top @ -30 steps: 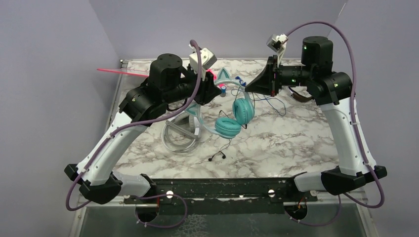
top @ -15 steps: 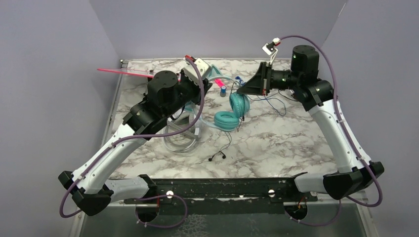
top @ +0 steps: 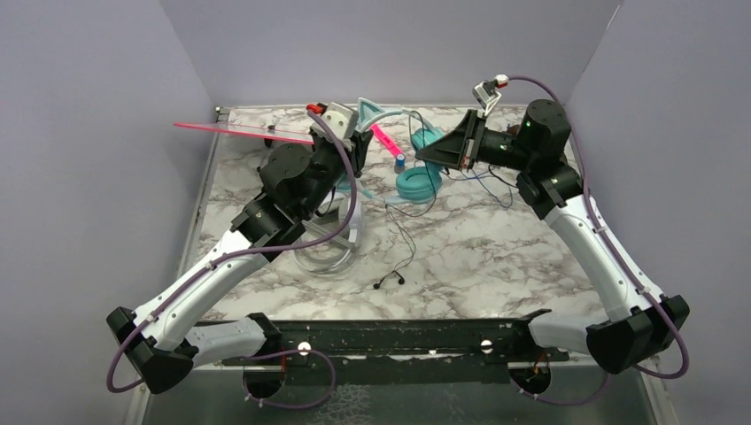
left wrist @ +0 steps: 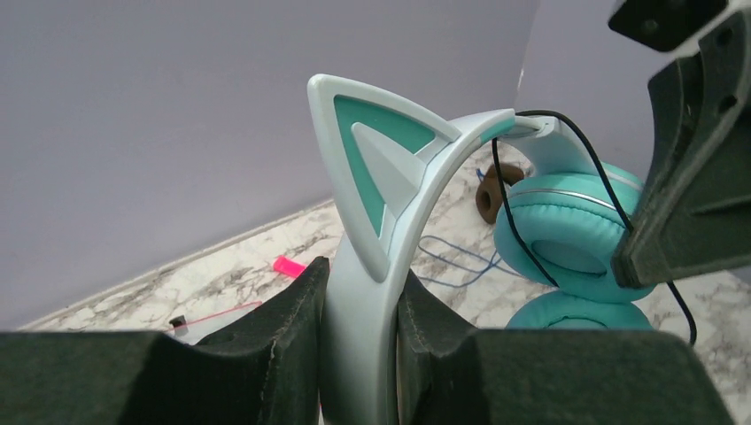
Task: Wrap the headphones
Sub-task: Wrap the headphones cable around the headphones.
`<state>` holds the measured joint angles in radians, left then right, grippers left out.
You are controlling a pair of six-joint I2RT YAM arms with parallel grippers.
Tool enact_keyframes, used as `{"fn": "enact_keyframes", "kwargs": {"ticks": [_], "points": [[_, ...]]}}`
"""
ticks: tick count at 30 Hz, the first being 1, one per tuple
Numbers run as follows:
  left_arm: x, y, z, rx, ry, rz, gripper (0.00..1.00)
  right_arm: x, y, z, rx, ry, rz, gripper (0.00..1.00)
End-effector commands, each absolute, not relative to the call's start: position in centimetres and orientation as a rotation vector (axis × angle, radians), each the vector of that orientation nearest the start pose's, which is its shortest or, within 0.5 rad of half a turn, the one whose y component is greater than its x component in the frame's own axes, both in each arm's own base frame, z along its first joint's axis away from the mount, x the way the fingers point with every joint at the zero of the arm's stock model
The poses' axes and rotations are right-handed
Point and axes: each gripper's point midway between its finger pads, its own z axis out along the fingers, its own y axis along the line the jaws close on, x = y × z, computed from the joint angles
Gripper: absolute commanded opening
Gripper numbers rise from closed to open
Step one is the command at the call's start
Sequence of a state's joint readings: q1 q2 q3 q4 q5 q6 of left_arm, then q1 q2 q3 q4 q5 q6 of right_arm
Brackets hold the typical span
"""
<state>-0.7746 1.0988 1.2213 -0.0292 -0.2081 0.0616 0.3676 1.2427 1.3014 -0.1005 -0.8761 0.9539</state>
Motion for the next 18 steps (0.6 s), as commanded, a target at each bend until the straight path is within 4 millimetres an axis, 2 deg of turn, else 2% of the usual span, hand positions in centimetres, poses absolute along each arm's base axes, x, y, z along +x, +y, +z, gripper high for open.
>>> {"fn": "enact_keyframes", "kwargs": {"ticks": [1, 3, 5, 11, 15, 18], "points": [[30.0, -21.8, 50.2, 0.123, 1.19, -0.547, 0.0, 25.8, 27.2, 42.7, -0.252, 1.761, 1.64, 0.08], [30.3, -21.8, 50.5, 0.088, 1.185, -0.567, 0.0, 25.9, 27.6, 42.8, -0.274, 1.736, 1.633, 0.01], [30.5, -21.7, 50.9, 0.034, 1.184, -0.587, 0.0, 26.0, 27.9, 42.4, -0.269, 1.728, 1.617, 0.01], [31.1, -21.9, 52.4, -0.089, 1.142, -0.681, 0.0, 24.6, 29.0, 43.0, -0.356, 1.578, 1.608, 0.05], [31.1, -22.1, 54.1, -0.14, 1.1, -0.744, 0.0, 24.4, 29.6, 42.8, -0.379, 1.532, 1.579, 0.04], [30.9, -22.3, 55.5, -0.158, 1.072, -0.792, 0.0, 24.4, 29.8, 43.0, -0.389, 1.496, 1.553, 0.1]]}}
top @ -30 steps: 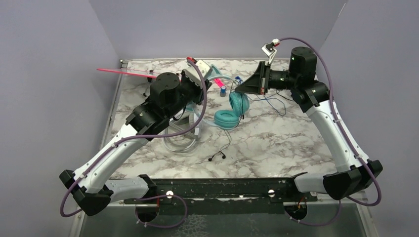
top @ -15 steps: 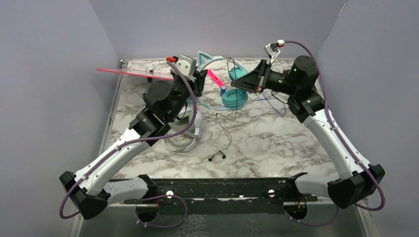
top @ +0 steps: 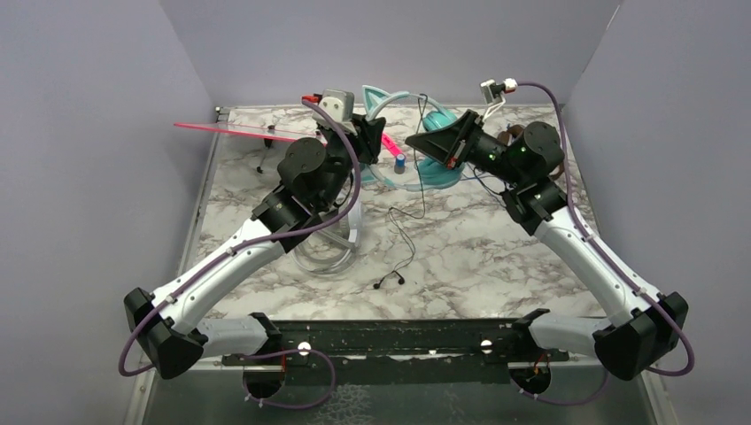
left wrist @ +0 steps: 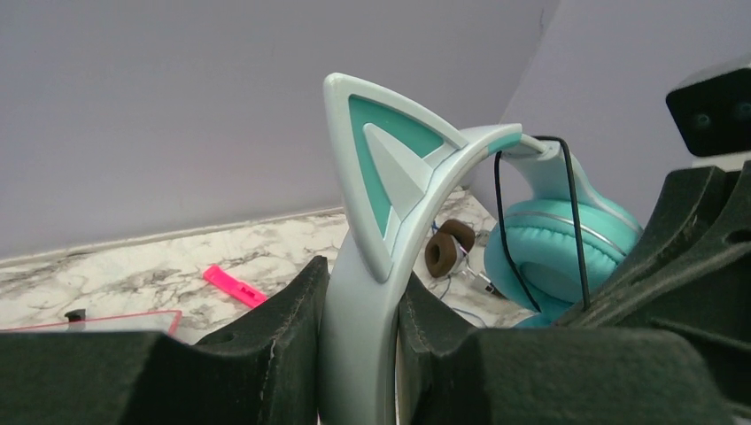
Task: Wrap the headphones
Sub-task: Wrap the headphones cable around the headphones.
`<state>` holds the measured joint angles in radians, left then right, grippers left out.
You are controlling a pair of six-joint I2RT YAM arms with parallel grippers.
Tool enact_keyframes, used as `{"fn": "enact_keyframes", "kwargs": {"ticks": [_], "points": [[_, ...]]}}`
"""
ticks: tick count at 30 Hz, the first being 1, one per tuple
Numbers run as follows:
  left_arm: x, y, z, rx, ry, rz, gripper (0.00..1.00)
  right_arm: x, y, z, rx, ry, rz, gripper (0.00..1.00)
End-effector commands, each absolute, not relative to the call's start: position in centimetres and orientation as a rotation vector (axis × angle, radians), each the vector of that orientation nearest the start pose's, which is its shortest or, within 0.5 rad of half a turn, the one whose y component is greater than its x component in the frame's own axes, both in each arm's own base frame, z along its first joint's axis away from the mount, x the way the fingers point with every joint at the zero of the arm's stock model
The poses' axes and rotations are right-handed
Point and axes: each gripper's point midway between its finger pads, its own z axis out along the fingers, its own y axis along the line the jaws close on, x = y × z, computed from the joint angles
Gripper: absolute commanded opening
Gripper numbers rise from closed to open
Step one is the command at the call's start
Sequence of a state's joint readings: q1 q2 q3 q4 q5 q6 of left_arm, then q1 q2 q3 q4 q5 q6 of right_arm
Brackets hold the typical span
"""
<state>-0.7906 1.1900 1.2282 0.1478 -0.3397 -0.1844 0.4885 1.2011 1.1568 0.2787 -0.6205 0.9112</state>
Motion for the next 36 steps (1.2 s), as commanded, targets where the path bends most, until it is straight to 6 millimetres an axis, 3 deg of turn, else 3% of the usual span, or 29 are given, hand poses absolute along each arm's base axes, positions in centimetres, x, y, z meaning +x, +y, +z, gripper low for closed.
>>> {"fn": "enact_keyframes", "kwargs": {"ticks": [1, 12, 18, 22, 24, 28, 34, 36], "points": [[30.8, -22.4, 55.9, -0.162, 1.064, -0.803, 0.0, 24.3, 29.9, 42.9, -0.392, 1.495, 1.54, 0.1], [31.2, -21.9, 57.5, -0.241, 1.039, -0.803, 0.0, 23.7, 29.5, 42.0, -0.415, 1.463, 1.459, 0.14], [31.6, -22.6, 57.3, -0.197, 1.048, -0.767, 0.0, 24.8, 29.1, 42.5, -0.396, 1.53, 1.365, 0.15], [32.0, -22.3, 56.3, -0.201, 1.069, -0.715, 0.0, 25.4, 28.6, 41.8, -0.356, 1.617, 1.304, 0.01], [32.3, -22.0, 56.0, -0.204, 1.076, -0.678, 0.0, 25.6, 28.4, 41.3, -0.346, 1.693, 1.273, 0.0], [32.7, -21.5, 55.9, -0.222, 1.08, -0.635, 0.0, 25.0, 28.5, 40.6, -0.345, 1.793, 1.268, 0.06], [33.3, -21.0, 55.7, -0.273, 1.092, -0.589, 0.0, 24.4, 27.9, 41.0, -0.324, 1.789, 1.258, 0.06], [33.4, -21.2, 55.7, -0.266, 1.095, -0.575, 0.0, 24.7, 28.0, 40.5, -0.328, 1.816, 1.237, 0.1]]}}
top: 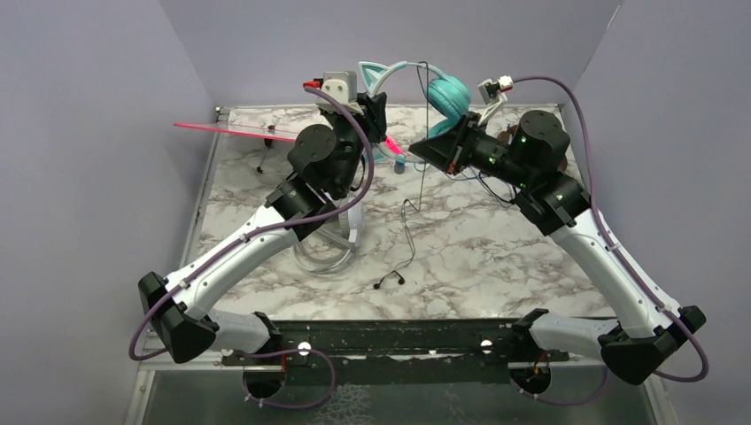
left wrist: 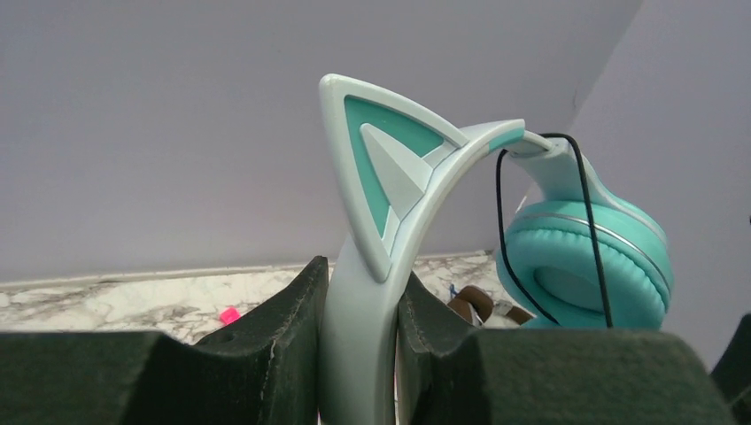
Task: Wrap the headphones
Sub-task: Wrap the headphones cable around the headphones.
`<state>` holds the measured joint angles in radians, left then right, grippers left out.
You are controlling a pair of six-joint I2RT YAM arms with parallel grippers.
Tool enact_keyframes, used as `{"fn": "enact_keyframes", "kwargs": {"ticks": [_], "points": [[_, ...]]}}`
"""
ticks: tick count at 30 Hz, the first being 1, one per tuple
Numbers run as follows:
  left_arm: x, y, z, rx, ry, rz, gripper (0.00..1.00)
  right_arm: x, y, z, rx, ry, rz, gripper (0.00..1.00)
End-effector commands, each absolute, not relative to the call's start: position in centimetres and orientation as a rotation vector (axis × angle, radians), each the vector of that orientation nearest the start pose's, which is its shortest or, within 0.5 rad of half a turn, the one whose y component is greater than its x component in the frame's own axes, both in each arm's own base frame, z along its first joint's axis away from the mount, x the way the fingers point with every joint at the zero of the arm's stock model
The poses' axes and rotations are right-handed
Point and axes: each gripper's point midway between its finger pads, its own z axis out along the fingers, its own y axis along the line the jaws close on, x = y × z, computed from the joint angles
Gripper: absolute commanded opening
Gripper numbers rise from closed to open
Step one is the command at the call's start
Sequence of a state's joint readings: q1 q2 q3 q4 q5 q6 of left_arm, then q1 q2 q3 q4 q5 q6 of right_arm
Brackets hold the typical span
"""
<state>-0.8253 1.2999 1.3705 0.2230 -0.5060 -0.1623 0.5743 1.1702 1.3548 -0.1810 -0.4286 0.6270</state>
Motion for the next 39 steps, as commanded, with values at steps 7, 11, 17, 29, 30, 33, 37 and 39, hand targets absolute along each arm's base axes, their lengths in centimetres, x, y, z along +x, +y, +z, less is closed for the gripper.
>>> {"fn": "enact_keyframes", "kwargs": {"ticks": [7, 11, 17, 29, 30, 33, 37, 39], "points": [[33.9, -21.6, 54.5, -0.288, 1.114, -0.535, 0.0, 24.5, 28.6, 38.2, -0.343, 1.923, 1.248, 0.04], [34.0, -21.5, 55.1, -0.341, 1.101, -0.57, 0.0, 22.8, 28.9, 39.2, -0.396, 1.76, 1.366, 0.03], [33.2, -20.8, 56.9, -0.446, 1.053, -0.696, 0.0, 21.9, 28.7, 40.6, -0.392, 1.492, 1.465, 0.06], [33.5, -21.4, 56.8, -0.44, 1.066, -0.675, 0.0, 23.3, 28.1, 39.6, -0.25, 1.579, 1.419, 0.09], [33.6, -21.4, 56.8, -0.442, 1.066, -0.677, 0.0, 23.3, 28.0, 39.0, -0.246, 1.58, 1.418, 0.11], [33.5, -21.7, 57.3, -0.439, 1.058, -0.699, 0.0, 22.6, 28.2, 39.5, -0.298, 1.51, 1.452, 0.13], [33.0, -21.7, 58.1, -0.445, 1.052, -0.74, 0.0, 22.1, 28.9, 39.3, -0.387, 1.449, 1.469, 0.19], [32.6, -21.4, 58.6, -0.448, 1.049, -0.758, 0.0, 22.1, 29.0, 38.8, -0.4, 1.433, 1.478, 0.19]]}}
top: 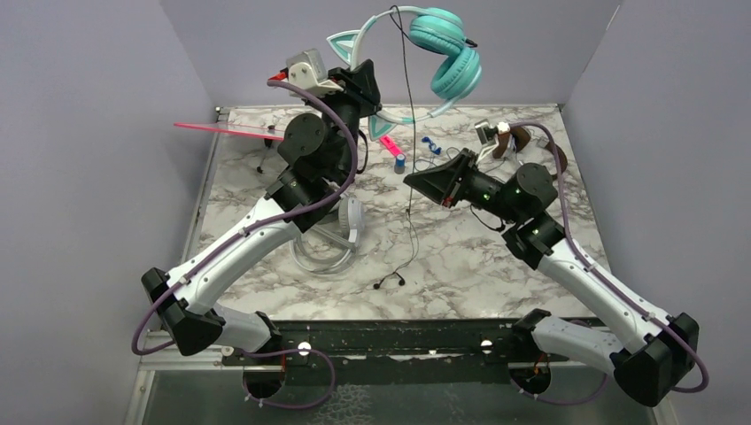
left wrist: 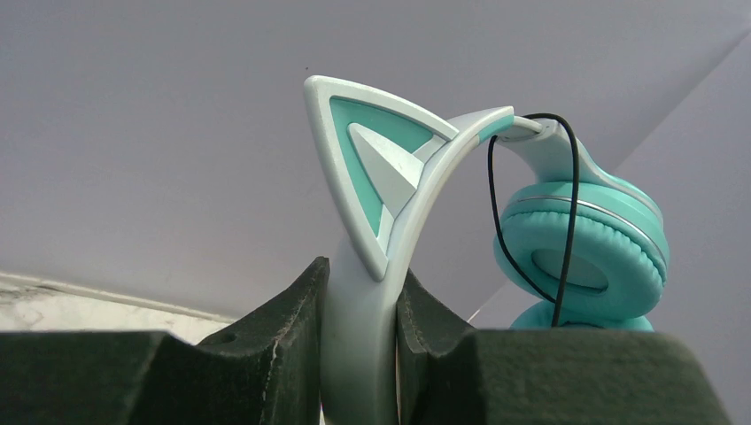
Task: Wrap the headphones
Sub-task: Wrap the headphones cable around the headphones.
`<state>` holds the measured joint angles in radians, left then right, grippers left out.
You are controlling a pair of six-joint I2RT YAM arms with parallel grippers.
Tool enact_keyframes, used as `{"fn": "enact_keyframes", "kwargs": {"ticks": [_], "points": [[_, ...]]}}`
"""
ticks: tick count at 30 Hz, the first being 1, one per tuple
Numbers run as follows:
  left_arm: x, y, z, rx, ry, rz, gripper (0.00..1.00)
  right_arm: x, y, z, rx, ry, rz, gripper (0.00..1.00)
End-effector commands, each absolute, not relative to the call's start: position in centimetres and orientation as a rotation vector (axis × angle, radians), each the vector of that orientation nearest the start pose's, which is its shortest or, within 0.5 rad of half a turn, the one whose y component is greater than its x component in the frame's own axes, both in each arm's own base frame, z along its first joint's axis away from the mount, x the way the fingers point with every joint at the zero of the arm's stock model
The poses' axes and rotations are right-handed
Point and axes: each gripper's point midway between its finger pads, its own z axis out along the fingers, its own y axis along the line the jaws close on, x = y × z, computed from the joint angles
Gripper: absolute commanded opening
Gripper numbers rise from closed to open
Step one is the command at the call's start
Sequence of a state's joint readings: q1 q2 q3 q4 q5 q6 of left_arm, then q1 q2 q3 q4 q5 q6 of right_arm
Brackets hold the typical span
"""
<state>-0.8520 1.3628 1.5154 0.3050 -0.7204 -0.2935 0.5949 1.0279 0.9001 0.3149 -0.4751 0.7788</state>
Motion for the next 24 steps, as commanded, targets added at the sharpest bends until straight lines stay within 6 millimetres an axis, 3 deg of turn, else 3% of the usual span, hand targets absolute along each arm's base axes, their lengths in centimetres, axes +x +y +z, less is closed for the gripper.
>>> {"fn": "enact_keyframes", "kwargs": {"ticks": [1, 6, 13, 20, 24], "points": [[32.4, -21.4, 58.9, -0.445, 1.049, -0.768, 0.0, 21.9, 29.1, 38.5, -0.415, 1.415, 1.491, 0.19], [31.6, -21.6, 60.1, -0.412, 1.067, -0.809, 0.0, 21.2, 30.0, 36.6, -0.524, 1.349, 1.526, 0.19], [30.9, -22.0, 60.4, -0.357, 1.116, -0.826, 0.0, 20.9, 31.2, 36.2, -0.678, 1.25, 1.524, 0.36], [30.1, -21.7, 60.9, -0.333, 1.132, -0.836, 0.0, 21.7, 31.7, 35.1, -0.721, 1.209, 1.486, 0.47], [29.7, -21.7, 61.6, -0.312, 1.138, -0.838, 0.0, 21.0, 31.7, 34.0, -0.757, 1.17, 1.498, 0.51]]}}
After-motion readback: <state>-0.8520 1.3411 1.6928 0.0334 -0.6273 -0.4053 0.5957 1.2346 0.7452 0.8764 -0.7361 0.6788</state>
